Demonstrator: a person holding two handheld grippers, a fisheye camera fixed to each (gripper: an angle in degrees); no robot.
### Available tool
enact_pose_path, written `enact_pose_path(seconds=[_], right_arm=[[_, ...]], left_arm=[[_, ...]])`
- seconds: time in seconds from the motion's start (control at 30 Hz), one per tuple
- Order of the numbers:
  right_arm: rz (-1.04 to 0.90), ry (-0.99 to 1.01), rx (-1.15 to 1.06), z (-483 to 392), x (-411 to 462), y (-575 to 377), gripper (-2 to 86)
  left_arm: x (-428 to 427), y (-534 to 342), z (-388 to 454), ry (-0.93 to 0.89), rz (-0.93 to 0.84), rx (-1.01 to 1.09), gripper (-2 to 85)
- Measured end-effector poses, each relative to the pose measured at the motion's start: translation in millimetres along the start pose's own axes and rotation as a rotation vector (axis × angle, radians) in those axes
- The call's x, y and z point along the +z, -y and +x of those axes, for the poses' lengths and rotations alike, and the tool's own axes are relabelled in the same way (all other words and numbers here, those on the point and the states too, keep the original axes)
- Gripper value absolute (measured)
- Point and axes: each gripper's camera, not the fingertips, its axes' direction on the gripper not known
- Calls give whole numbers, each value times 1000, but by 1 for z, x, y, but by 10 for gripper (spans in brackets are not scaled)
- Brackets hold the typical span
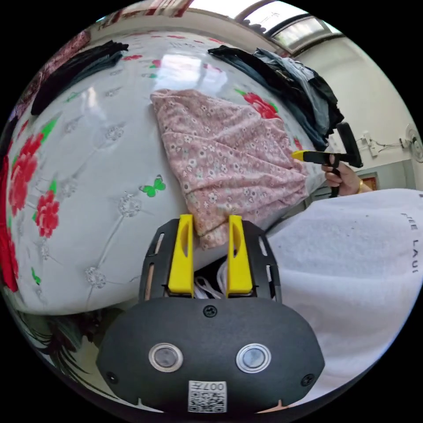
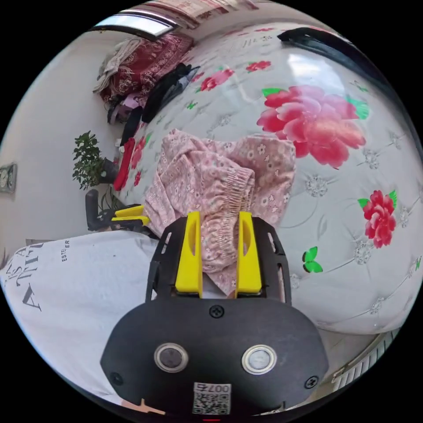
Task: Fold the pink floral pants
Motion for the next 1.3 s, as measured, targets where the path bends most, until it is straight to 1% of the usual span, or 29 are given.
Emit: enact_pose_path(seconds=[0.03,0.07,0.13,0.2,0.23,0.27,0.3,0.33,0.37,0.4,0.43,0.5,0.53,0.6,0.63,0.67,0.7,0.73,0.8,0.83,0.87,0.9,0.97,1.0,1.07,1.23,1.3], right_arm=[[-17,-19,-7,-3,2,3,40],[-5,-19,-65,-14,-4,13,24],[125,33,-161,-38,-37,32,10],[339,63,-291,-81,-109,53,2],[401,79,-337,-94,-130,55,1],[530,94,-428,-120,-173,55,0],[647,108,-516,-146,-215,49,-1],[705,116,-561,-159,-236,44,-1],[820,127,-654,-182,-274,30,-2],[920,118,-729,-202,-305,13,-2],[965,106,-755,-211,-318,3,-2],[1125,42,-818,-230,-354,-39,-2],[1149,15,-821,-232,-359,-48,-2],[1211,-125,-788,-224,-364,-82,-1],[1214,-158,-758,-218,-363,-87,-1],[1203,-223,-655,-199,-357,-94,-1],[1162,-262,-517,-172,-347,-94,0],[1123,-275,-443,-155,-340,-92,1],[936,-320,-170,-82,-300,-83,6],[888,-330,-96,-64,-287,-82,9],[797,-339,45,-28,-262,-82,14],[717,-326,136,1,-239,-86,21],[653,-297,245,31,-210,-97,30],[639,-284,300,43,-195,-105,34],[620,-272,337,51,-176,-114,41],[480,-227,370,60,-134,-107,61],[411,-244,400,66,-119,-94,65]], left_arm=[[-1,2,1,3,6,22,50],[-6,9,0,-22,15,35,36],[-28,21,-5,-26,83,41,22],[-88,38,-13,-19,233,37,12],[-109,41,-14,-25,286,39,10],[-153,46,-15,-27,393,62,8],[-199,50,-12,-20,478,107,7],[-222,51,-7,-10,521,142,7],[-269,51,5,15,610,221,6],[-311,47,21,49,695,298,5],[-329,44,30,68,730,335,4],[-384,30,59,160,847,431,5],[-391,26,64,188,866,442,11],[-398,19,69,270,890,434,36],[-394,19,66,282,885,421,42],[-379,23,55,302,853,381,47],[-356,32,36,309,786,319,54],[-342,38,24,302,739,280,58],[-274,57,-38,220,524,82,65],[-257,60,-55,188,479,35,67],[-228,62,-84,129,401,-49,70],[-204,63,-111,76,355,-123,75],[-181,67,-142,22,288,-198,81],[-172,71,-159,26,269,-232,83],[-164,79,-187,25,251,-302,84],[-171,111,-265,17,287,-457,97],[-181,133,-303,53,300,-523,105]])
